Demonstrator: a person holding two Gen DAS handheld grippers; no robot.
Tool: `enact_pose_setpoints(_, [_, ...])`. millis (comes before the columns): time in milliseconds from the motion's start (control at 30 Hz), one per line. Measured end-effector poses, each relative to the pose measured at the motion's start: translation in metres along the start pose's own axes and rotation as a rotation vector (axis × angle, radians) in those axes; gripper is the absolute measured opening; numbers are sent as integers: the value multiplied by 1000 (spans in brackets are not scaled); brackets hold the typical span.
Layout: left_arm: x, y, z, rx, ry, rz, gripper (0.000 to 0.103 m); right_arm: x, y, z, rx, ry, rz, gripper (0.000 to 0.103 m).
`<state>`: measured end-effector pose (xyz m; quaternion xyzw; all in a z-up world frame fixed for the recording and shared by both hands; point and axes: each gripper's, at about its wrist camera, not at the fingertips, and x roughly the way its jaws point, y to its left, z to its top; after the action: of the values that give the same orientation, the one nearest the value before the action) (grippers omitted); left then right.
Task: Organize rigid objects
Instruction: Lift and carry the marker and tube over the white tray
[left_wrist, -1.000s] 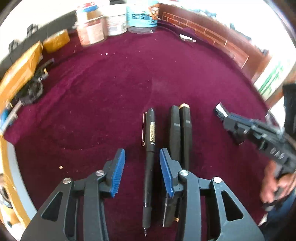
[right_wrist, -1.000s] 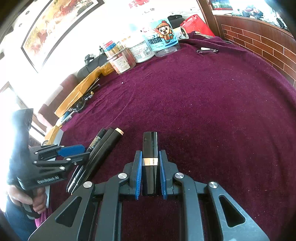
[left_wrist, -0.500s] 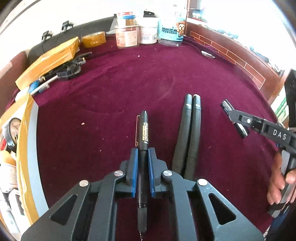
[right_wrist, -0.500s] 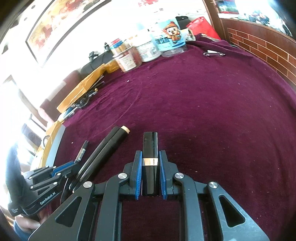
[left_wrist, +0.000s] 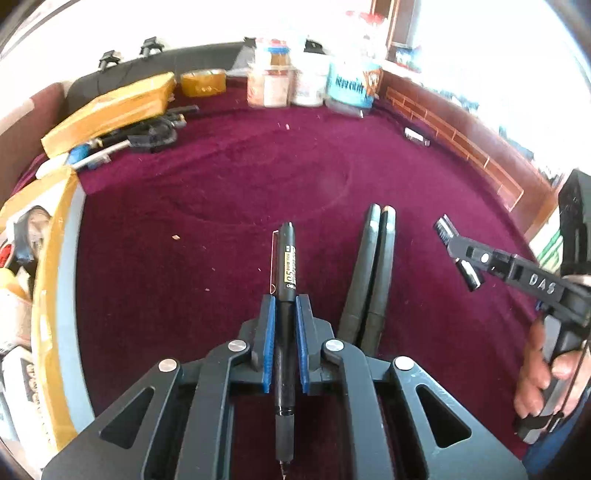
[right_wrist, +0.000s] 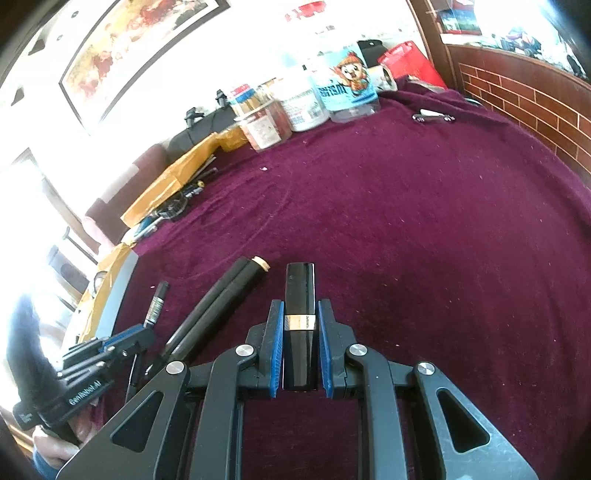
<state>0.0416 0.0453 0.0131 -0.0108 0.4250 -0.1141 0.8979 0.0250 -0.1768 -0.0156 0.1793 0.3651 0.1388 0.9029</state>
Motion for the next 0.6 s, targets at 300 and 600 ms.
enact_pose_setpoints(300, [-45, -2, -2, 6, -153, 45, 8, -11, 9, -2, -11, -49, 14, 15])
enact_pose_setpoints(600, [-60, 8, -7, 4, -215, 58, 8, -21, 54, -10, -72, -41, 56, 15])
